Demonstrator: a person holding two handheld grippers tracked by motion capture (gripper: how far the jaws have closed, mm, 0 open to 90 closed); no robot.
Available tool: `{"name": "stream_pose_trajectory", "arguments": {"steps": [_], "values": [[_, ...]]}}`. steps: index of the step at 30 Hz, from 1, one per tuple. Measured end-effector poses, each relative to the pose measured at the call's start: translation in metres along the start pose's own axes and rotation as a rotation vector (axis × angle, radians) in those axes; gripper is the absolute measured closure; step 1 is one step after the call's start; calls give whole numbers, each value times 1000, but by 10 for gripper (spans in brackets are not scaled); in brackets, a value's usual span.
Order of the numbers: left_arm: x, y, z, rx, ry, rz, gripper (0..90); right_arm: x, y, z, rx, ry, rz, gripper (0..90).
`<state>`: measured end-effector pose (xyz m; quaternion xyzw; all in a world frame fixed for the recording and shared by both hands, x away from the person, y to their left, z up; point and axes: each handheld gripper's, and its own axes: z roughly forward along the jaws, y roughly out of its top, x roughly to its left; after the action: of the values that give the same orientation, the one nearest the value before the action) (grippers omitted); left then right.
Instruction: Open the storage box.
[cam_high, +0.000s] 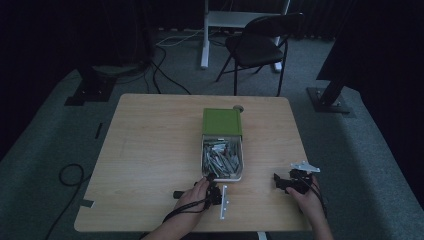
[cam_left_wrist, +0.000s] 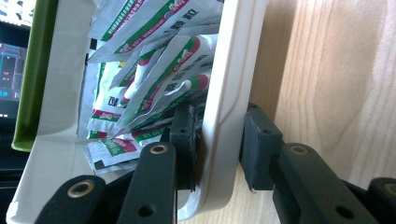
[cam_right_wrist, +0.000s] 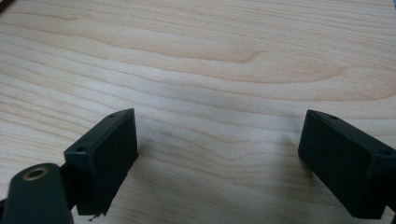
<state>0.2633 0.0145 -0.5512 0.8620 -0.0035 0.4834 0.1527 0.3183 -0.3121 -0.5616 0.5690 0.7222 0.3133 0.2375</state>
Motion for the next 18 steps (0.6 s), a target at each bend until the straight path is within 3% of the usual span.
{"name": "stream_pose_trajectory", "arguments": {"steps": [10, 14, 16, 17, 18], "values": [[-2, 1, -5, 7, -5, -9, 696, 0, 0, 0, 0, 0, 0, 113], [-3, -1, -5, -15, -31, -42, 609, 0, 0, 0, 0, 0, 0, 113], [-3, -2, -6, -17, -41, -66, 608, 0, 0, 0, 0, 0, 0, 113], [-1, -2, -7, -31, -57, -99, 608, 0, 0, 0, 0, 0, 0, 113], [-1, -2, -7, -31, -57, -99, 608, 0, 0, 0, 0, 0, 0, 113]]}}
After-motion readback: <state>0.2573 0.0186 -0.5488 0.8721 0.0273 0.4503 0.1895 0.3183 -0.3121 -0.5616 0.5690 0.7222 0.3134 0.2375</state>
